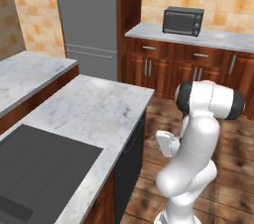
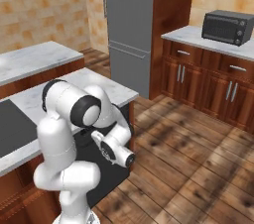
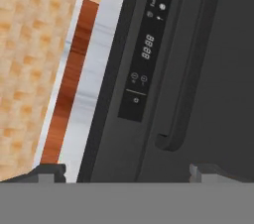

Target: Open the dishwasher door and pull out the top rack.

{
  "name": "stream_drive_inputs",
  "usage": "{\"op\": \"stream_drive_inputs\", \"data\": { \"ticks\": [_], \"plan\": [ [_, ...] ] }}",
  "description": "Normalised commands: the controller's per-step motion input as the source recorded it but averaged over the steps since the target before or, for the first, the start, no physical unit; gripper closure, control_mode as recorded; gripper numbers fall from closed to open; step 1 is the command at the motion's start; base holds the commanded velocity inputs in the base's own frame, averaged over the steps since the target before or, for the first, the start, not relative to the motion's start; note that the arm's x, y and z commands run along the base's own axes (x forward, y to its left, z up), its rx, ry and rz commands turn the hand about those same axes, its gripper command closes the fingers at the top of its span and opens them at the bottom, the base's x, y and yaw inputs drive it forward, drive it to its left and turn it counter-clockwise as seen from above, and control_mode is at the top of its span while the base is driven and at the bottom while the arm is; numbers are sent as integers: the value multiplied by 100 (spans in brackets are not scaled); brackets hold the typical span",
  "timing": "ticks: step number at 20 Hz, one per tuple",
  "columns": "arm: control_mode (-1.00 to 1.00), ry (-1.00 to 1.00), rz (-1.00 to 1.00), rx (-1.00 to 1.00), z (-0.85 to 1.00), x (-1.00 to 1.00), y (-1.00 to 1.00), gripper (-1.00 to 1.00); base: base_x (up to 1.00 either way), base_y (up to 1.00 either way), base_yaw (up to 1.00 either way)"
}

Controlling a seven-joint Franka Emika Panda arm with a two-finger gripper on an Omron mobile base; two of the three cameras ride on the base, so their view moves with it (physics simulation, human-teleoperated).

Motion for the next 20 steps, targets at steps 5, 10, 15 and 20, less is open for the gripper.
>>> {"op": "stream_drive_inputs", "data": {
  "ticks": [5,10,15,20],
  "plan": [
    [-100,0,3,3,-23,17,17,-100,0,0,0],
    [-100,0,3,3,-16,27,22,-100,0,0,0],
    [-100,0,4,3,-12,34,22,-100,0,0,0],
    [-100,0,3,2,-13,31,18,-100,0,0,0]
  ]
}}
